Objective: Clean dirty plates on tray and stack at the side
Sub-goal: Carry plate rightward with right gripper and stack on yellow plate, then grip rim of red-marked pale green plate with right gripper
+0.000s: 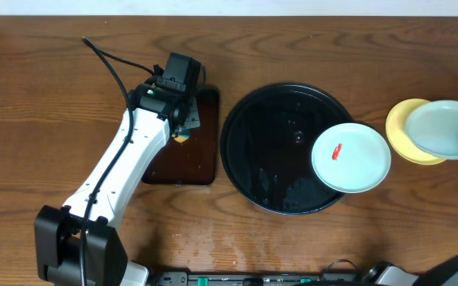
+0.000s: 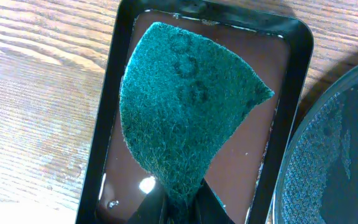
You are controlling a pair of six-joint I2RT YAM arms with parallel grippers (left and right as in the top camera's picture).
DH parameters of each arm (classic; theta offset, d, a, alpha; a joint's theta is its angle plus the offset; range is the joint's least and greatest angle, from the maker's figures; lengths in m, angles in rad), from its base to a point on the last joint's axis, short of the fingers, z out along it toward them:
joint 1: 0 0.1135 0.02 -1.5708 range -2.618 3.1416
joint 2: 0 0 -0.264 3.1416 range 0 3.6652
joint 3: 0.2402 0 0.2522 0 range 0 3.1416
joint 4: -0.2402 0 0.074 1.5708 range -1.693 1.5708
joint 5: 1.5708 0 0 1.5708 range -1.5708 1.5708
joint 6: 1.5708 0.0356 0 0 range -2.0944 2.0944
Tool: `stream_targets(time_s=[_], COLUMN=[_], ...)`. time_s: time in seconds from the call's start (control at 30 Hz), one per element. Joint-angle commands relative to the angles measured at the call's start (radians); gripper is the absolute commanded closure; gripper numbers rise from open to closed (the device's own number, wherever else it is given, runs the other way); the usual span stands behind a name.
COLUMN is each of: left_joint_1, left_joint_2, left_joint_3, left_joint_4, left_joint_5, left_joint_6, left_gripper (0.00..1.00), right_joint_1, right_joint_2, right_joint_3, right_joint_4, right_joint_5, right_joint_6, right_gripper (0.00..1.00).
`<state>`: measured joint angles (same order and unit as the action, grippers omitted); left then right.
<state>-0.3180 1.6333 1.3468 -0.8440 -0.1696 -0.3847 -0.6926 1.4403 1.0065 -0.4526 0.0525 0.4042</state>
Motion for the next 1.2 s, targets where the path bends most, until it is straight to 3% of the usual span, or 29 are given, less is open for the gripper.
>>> stream_targets(time_s=[0.0, 0.2, 0.4, 0.53, 0.8, 0.97, 1.07, 1.17], left_joint_1=[0.003, 0.003, 0.003, 0.003, 0.003, 0.003, 0.003, 0.003], left_joint_2=[0.011, 0.011, 0.011, 0.011, 0.011, 0.011, 0.011, 0.011], left_joint_3=[-0.005, -0.005, -0.005, -0.005, -0.005, -0.005, -0.005, -0.005], left_joint_4=[0.001, 0.001, 0.001, 0.001, 0.0, 0.0, 0.0, 0.001], left_joint_5=[-0.006, -0.006, -0.006, -0.006, -0.006, -0.006, -0.006, -0.006], left_joint_6=[0.006, 0.006, 0.006, 0.006, 0.006, 0.006, 0.006, 0.006], left_gripper=[0.92, 0.92, 0.92, 0.92, 0.92, 0.92, 0.92, 0.92], right_joint_1=[-0.027, -0.026, -0.002, 0.008, 0.062, 0.177, 0.267, 0.352], right_joint_2=[0.087, 0.261, 0.33, 0.312, 0.205, 0.126, 0.09, 0.082], right_joint_3=[0.006, 0.006, 0.006, 0.018, 0.198, 0.278, 0.277, 0.259], right_joint_4=[0.013, 0.106, 0.148, 0.131, -0.206, -0.453, -0.567, -0.647], right_joint_5=[-0.035, -0.263, -0.275, -0.33, -0.362, -0.263, -0.201, -0.117], right_joint_6=[0.024, -0.061, -0.112, -0.154, -0.181, -0.181, -0.18, -0.128], right_gripper=[0.99, 0.99, 0.98, 0.73, 0.58, 0.59, 0.68, 0.71])
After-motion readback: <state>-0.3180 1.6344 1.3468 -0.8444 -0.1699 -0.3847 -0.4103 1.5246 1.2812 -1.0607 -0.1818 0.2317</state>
